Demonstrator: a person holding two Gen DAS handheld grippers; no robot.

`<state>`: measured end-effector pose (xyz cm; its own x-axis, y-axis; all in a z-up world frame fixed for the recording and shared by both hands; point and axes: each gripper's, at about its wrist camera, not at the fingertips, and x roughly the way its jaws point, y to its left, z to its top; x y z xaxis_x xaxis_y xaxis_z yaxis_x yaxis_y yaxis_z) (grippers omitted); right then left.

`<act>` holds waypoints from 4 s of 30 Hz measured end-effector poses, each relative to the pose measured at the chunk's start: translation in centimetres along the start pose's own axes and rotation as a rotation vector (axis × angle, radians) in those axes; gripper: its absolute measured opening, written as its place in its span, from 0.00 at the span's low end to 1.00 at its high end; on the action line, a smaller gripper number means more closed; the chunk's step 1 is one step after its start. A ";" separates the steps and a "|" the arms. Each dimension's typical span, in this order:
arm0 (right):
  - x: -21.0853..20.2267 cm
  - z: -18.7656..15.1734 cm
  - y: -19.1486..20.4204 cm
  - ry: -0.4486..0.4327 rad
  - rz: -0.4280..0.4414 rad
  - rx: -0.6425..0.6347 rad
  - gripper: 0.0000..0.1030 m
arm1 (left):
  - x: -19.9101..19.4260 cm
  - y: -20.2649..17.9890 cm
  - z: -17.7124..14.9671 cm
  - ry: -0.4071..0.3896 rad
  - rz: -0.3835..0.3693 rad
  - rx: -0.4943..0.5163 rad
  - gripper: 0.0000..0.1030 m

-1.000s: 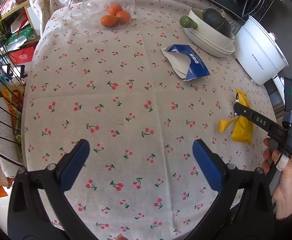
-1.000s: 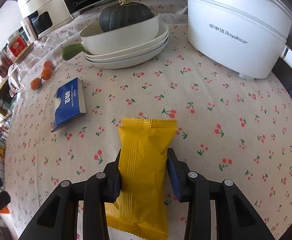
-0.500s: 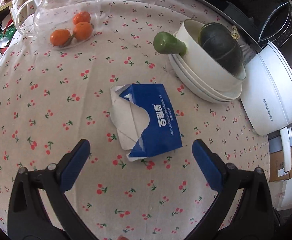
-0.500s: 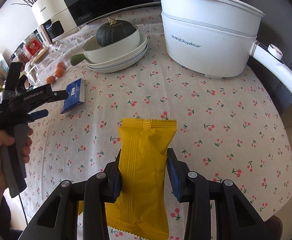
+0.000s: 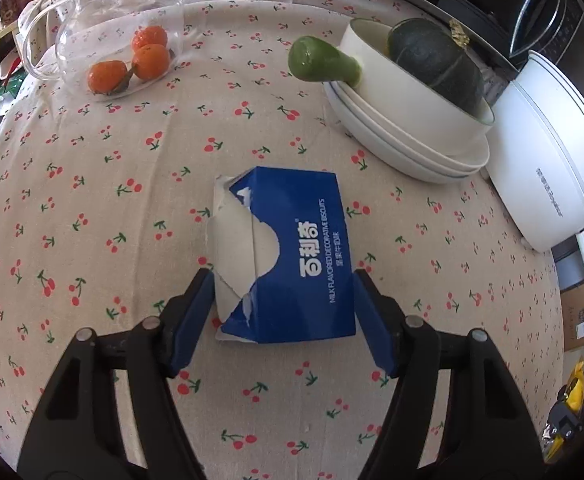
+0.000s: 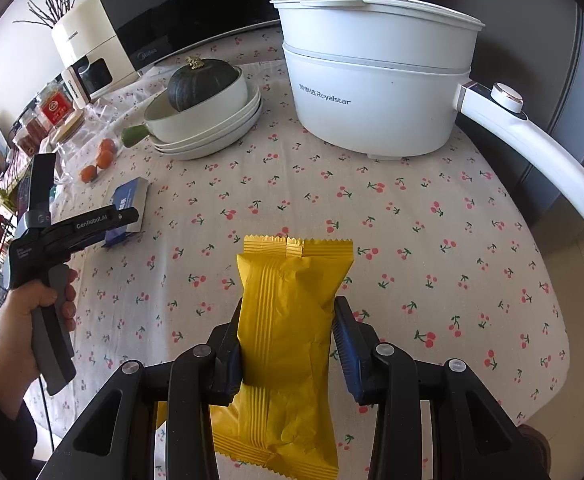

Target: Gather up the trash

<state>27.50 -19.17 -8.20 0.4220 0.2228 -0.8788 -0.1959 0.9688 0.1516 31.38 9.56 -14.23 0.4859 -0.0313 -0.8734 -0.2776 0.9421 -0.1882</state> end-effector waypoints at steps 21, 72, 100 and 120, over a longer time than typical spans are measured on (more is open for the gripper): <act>-7.9 -11.5 -1.8 -0.014 -0.023 0.110 0.40 | -10.2 1.9 -13.6 0.060 -0.195 0.083 0.66; -14.0 -27.9 -21.8 -0.024 -0.213 0.436 0.42 | -10.8 -22.4 -27.9 0.173 -0.414 0.701 0.97; -15.7 -24.3 -12.7 -0.157 -0.291 0.206 0.84 | -17.4 -15.2 -26.1 -0.133 -0.172 0.622 0.99; -21.3 -23.4 0.7 -0.495 -0.301 -0.109 1.00 | -26.1 -6.0 -27.3 -0.450 -0.030 0.316 0.99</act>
<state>-2.33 -25.81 0.07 0.8311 -0.0108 -0.5560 -0.0823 0.9864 -0.1423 -2.24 -4.37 -2.56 0.8155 0.0211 -0.5784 -0.0295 0.9996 -0.0051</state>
